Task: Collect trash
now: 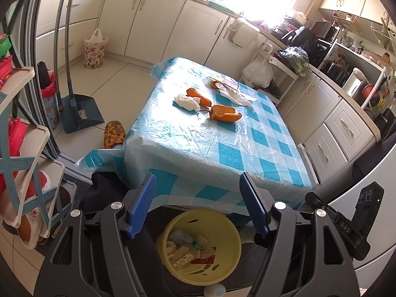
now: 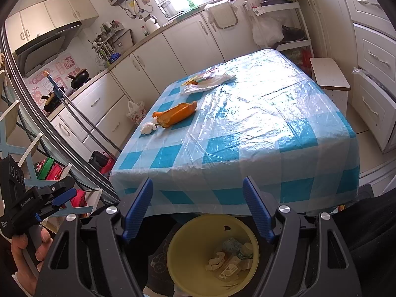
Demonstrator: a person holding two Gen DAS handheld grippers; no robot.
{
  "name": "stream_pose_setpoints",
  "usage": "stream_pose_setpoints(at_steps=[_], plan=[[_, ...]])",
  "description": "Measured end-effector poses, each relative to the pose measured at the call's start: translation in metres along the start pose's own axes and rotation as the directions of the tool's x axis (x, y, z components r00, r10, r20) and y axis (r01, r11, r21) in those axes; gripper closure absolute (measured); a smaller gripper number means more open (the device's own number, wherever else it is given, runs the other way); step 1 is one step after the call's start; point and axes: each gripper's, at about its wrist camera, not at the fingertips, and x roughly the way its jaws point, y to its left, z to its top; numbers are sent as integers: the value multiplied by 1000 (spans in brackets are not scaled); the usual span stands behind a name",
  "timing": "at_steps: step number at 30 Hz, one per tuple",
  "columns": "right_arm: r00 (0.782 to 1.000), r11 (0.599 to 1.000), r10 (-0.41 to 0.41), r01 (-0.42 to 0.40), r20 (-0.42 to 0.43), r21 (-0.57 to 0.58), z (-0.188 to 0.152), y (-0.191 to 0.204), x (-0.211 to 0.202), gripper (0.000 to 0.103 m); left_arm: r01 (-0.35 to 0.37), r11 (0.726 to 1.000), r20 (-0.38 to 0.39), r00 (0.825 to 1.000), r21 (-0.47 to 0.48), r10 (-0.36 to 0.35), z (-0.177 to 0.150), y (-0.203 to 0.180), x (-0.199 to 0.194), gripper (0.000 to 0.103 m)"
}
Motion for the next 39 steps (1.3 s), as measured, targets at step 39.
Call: stream_pose_setpoints(at_steps=[39], plan=[[1000, 1000, 0, 0, 5, -5, 2, 1, 0, 31, 2, 1000, 4, 1000, -7, -2, 2, 3, -2, 36]])
